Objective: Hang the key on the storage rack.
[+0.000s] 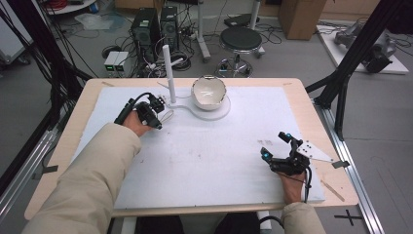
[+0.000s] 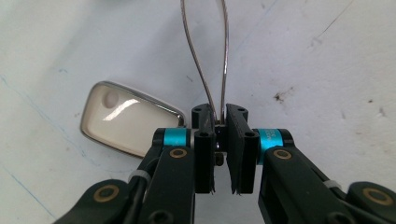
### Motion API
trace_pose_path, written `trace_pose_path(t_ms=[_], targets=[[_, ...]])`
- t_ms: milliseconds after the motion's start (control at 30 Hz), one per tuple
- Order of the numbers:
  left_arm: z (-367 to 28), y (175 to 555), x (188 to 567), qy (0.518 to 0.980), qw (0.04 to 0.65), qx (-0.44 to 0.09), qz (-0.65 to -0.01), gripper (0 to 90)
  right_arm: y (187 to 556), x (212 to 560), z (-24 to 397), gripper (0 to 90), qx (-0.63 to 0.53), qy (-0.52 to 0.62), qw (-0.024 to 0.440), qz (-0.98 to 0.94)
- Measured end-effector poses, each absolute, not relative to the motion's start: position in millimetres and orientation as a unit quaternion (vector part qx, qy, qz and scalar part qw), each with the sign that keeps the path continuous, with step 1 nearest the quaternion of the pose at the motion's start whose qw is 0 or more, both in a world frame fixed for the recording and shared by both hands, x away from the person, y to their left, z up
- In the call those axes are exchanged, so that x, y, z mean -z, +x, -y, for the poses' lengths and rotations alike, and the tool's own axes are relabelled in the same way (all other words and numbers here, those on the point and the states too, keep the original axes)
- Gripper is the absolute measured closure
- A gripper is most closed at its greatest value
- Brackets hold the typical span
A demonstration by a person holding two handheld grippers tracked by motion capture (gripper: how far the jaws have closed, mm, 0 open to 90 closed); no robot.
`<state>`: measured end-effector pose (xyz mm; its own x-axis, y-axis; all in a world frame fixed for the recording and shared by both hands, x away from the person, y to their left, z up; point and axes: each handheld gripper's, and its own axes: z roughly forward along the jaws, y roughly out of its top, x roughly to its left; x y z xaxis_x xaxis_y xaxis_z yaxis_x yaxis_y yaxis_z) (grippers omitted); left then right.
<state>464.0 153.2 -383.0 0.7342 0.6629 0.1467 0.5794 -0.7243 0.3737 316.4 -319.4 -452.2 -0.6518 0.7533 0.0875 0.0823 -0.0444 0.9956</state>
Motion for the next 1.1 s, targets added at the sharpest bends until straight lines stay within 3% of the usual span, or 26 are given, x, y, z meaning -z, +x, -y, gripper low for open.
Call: trace_pose_path(t_ms=[733,1100], targets=[[-170,427,326,0.854,0.326,-0.217,-0.344,81.8,316,452,319,0.5,-0.642,0.325,0.264,-0.642],[-171,420,308,0.809,0.382,-0.27,-0.356,81.8,316,452,319,0.5,-0.642,0.325,0.265,-0.642]])
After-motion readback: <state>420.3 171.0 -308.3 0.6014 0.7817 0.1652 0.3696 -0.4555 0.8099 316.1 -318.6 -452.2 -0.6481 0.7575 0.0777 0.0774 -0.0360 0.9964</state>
